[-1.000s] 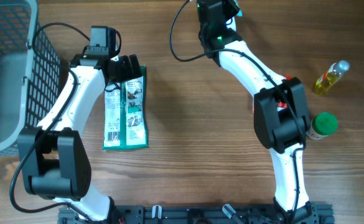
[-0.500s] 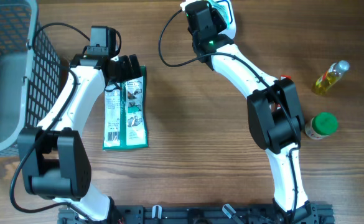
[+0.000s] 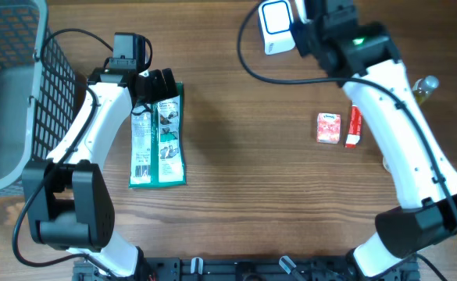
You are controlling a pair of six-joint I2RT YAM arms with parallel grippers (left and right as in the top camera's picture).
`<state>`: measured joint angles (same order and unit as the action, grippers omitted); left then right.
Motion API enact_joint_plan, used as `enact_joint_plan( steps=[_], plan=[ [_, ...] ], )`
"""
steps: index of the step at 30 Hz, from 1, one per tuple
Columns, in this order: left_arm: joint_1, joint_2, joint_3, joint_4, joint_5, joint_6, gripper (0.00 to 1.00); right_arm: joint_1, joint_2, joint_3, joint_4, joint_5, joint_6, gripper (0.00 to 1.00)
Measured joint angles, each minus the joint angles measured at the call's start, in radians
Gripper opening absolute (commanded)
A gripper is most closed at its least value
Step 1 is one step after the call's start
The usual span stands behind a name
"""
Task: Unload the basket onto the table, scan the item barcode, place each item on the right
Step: 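Carry the pouch right and set it down beside the red tube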
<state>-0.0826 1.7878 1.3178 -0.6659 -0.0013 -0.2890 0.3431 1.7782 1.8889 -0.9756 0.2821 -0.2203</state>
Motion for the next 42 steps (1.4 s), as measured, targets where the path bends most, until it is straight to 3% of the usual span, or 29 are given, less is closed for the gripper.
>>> enact_joint_plan(
  steps=[4, 8, 14, 20, 25, 29, 32, 33, 38, 42],
  plan=[
    [0.000, 0.000, 0.000, 0.000, 0.000, 0.000, 1.00, -0.119, 0.025, -0.130, -0.278, -0.465, 0.042, 0.04],
    [0.000, 0.000, 0.000, 0.000, 0.000, 0.000, 1.00, -0.133, 0.036, -0.391, -0.203, -0.529, 0.048, 0.05],
    [0.000, 0.000, 0.000, 0.001, 0.000, 0.000, 1.00, -0.132, 0.040, -0.642, 0.087, -0.229, 0.067, 0.05],
    [0.000, 0.000, 0.000, 0.000, 0.000, 0.000, 1.00, -0.133, 0.040, -0.660, 0.095, 0.171, 0.065, 0.04],
    [0.000, 0.000, 0.000, 0.000, 0.000, 0.000, 1.00, -0.128, 0.039, -0.643, 0.034, 0.247, 0.040, 0.06],
    [0.000, 0.000, 0.000, 0.000, 0.000, 0.000, 1.00, -0.122, 0.005, -0.613, -0.061, 0.254, 0.006, 0.16],
    [0.000, 0.000, 0.000, 0.001, 0.000, 0.000, 1.00, -0.129, 0.002, -0.610, -0.002, 0.259, -0.020, 0.81],
    [0.000, 0.000, 0.000, 0.000, 0.000, 0.000, 1.00, -0.140, 0.002, -0.609, 0.012, 0.262, -0.030, 0.87],
    [0.000, 0.000, 0.000, 0.000, 0.000, 0.000, 1.00, -0.181, 0.002, -0.608, 0.083, 0.223, 0.020, 0.89],
    [0.000, 0.000, 0.000, 0.000, 0.000, 0.000, 1.00, -0.181, 0.002, -0.608, 0.124, -0.235, 0.119, 0.86]
  ],
)
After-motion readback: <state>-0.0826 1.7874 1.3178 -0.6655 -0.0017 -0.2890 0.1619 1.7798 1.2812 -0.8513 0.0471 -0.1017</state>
